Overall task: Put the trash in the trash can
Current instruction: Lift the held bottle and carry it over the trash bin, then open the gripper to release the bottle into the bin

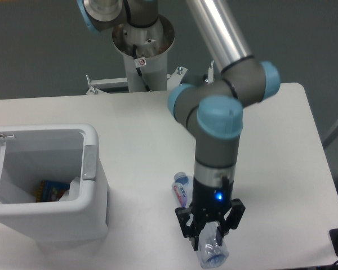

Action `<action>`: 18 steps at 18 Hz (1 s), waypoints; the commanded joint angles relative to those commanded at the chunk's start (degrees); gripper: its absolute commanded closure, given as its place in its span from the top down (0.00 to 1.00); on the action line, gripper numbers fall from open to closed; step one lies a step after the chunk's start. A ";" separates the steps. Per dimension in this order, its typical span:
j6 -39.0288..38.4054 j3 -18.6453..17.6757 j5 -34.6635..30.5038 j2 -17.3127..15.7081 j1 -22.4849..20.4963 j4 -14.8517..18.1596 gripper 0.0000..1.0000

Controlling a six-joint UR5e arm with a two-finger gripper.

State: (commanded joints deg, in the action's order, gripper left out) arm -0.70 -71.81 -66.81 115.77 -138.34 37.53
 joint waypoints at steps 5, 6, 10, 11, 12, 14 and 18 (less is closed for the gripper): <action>-0.71 1.06 5.55 -6.86 0.88 -0.09 0.56; -0.54 1.49 6.07 -7.48 1.84 -0.09 0.56; 0.43 1.32 6.25 -8.54 6.49 -0.09 0.56; 0.52 0.71 6.25 -8.72 9.20 -0.09 0.56; 0.43 0.27 6.25 -8.89 10.88 -0.09 0.56; 1.83 -2.18 5.99 -8.89 14.05 -0.09 0.56; 8.51 -5.61 5.90 -8.28 17.22 -0.17 0.57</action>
State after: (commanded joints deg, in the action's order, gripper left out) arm 7.82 -77.42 -60.91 107.49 -121.12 37.35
